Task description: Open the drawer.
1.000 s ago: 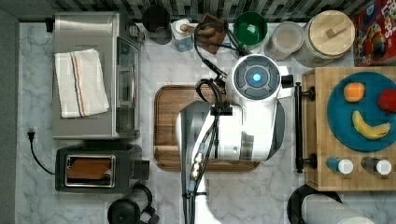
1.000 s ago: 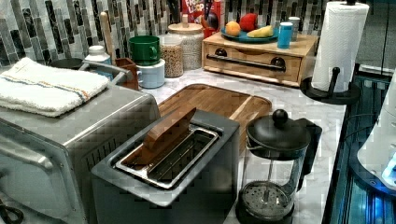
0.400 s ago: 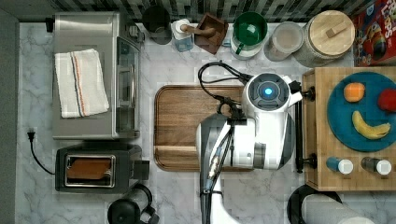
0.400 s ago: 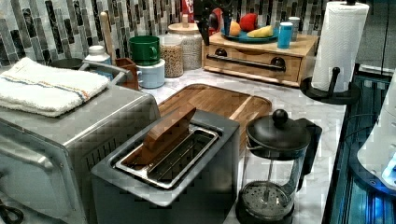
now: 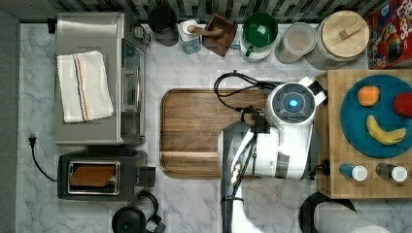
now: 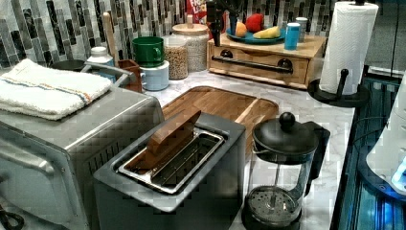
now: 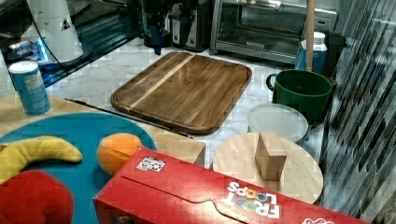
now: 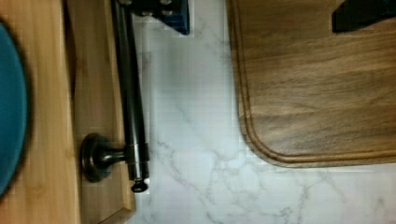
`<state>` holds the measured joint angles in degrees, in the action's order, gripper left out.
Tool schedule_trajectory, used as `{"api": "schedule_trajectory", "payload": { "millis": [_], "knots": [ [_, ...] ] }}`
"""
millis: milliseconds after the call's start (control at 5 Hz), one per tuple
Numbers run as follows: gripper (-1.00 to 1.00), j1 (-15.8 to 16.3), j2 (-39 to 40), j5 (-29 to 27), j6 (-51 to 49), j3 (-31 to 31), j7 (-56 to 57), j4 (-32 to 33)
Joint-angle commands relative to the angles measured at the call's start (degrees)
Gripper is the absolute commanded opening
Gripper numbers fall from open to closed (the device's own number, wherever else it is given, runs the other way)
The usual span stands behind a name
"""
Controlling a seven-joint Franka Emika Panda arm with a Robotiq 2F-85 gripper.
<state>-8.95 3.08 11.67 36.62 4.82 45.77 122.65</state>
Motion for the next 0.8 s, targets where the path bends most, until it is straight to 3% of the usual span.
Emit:
{"api": "schedule_trajectory", "payload": {
  "millis": [200,800],
  "knots": [
    [1.0,-3.44,3.17,0.05,8.73,3.07,15.4,1.01],
    [1.0,-3.76,5.97,0.68,13.92,4.04,15.65,2.86]
  ]
}}
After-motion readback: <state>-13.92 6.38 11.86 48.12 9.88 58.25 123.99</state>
